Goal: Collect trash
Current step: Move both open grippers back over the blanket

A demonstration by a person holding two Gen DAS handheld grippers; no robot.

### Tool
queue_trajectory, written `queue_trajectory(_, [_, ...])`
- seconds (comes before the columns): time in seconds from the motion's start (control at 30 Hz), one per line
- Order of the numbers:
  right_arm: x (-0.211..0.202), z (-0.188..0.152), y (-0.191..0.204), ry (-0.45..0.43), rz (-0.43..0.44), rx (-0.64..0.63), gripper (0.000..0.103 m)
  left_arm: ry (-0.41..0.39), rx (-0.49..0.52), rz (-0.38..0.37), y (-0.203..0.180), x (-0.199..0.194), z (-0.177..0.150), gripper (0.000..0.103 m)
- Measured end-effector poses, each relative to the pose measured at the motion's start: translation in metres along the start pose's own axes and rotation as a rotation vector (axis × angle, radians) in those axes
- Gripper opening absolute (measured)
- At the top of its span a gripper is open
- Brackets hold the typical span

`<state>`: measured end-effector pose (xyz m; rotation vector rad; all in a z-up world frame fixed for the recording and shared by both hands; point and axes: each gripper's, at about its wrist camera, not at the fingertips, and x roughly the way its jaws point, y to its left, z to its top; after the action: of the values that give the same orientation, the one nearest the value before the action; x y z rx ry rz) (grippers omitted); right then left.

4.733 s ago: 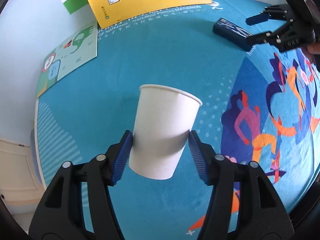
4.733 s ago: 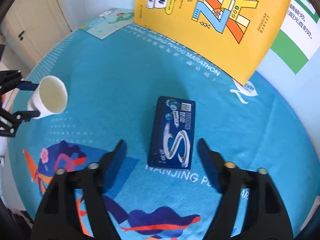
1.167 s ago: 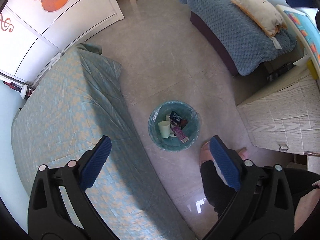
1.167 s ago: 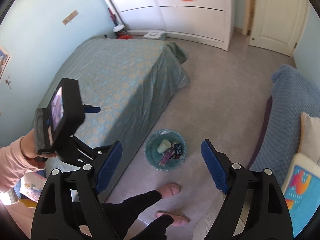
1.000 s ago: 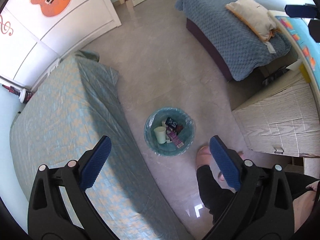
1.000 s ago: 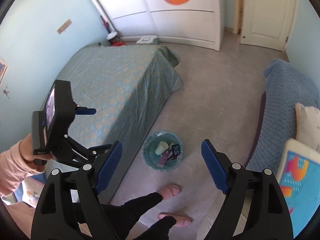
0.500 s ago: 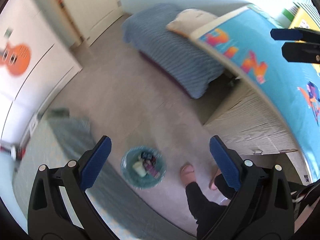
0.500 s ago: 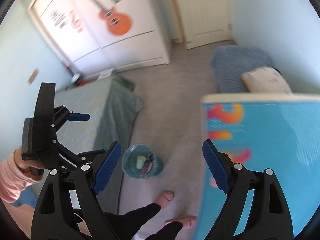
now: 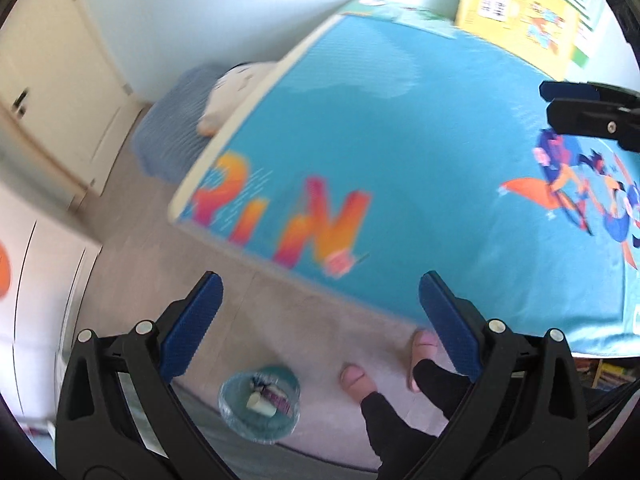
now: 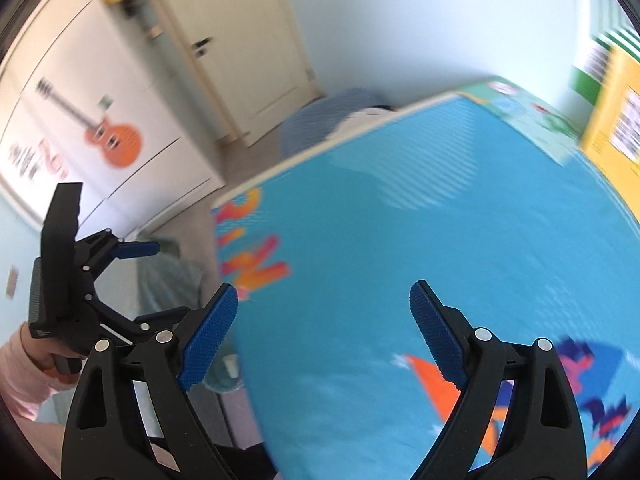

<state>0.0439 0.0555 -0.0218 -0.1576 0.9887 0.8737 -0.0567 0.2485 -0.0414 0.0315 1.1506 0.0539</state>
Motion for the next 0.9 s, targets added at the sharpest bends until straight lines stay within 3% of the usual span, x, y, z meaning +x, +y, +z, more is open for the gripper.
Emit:
queue_trajectory(0.6, [-0.091, -0.09, -0.17, -0.094, -0.299, 0.27, 0.089, -0.066, 0.265, -0.128, -0.177, 0.03, 0.093, 0.096])
queue_trajectory(0.9, [-0.115, -0.133, -0.235, -0.12, -0.367, 0.341, 0.089, -0.057, 0.299, -0.18, -0.244, 0.053, 0.124, 0.096])
